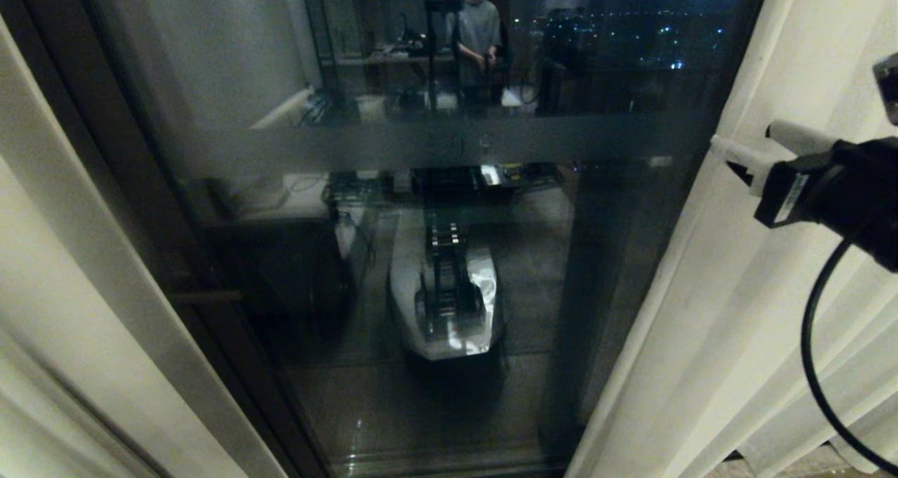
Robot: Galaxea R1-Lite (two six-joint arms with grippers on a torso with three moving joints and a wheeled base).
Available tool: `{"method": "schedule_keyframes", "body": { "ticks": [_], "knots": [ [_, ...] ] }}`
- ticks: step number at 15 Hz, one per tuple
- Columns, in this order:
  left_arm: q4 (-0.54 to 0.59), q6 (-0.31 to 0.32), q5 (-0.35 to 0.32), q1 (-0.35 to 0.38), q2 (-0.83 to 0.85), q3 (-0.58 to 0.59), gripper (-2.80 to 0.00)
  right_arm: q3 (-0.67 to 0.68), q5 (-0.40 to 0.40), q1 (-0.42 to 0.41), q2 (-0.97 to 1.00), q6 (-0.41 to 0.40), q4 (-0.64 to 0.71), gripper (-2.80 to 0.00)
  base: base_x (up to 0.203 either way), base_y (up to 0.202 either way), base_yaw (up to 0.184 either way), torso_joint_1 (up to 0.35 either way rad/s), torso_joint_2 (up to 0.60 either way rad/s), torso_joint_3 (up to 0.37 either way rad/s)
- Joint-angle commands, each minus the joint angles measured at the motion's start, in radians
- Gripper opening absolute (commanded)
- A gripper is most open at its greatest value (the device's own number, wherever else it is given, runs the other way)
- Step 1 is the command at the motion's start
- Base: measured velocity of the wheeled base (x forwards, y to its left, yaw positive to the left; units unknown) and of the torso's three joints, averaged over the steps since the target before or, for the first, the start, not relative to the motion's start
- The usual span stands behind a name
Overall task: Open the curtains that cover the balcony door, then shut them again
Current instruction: Close the inner curtains on both sides
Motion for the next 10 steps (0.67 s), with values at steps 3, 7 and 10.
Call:
{"method": "schedule_keyframes", "body": {
  "ticks": [3, 7, 10],
  "knots": [
    [0.0, 0.0, 0.0, 0.0, 0.0, 0.0, -2.8, 0.178, 0.001, 0.001, -0.207, -0.022, -0.001, -2.8, 0.0, 0.0, 0.0, 0.0, 0.0, 0.0],
    [0.0, 0.0, 0.0, 0.0, 0.0, 0.0, -2.8, 0.401, 0.002, 0.001, -0.439, -0.029, 0.023, -2.8, 0.0, 0.0, 0.0, 0.0, 0.0, 0.0],
    [0.001, 0.0, 0.0, 0.0, 0.0, 0.0, -2.8, 0.573, 0.005, -0.006, -0.629, -0.032, 0.088, -2.8, 0.0, 0.0, 0.0, 0.0, 0.0, 0.0]
  ]
}}
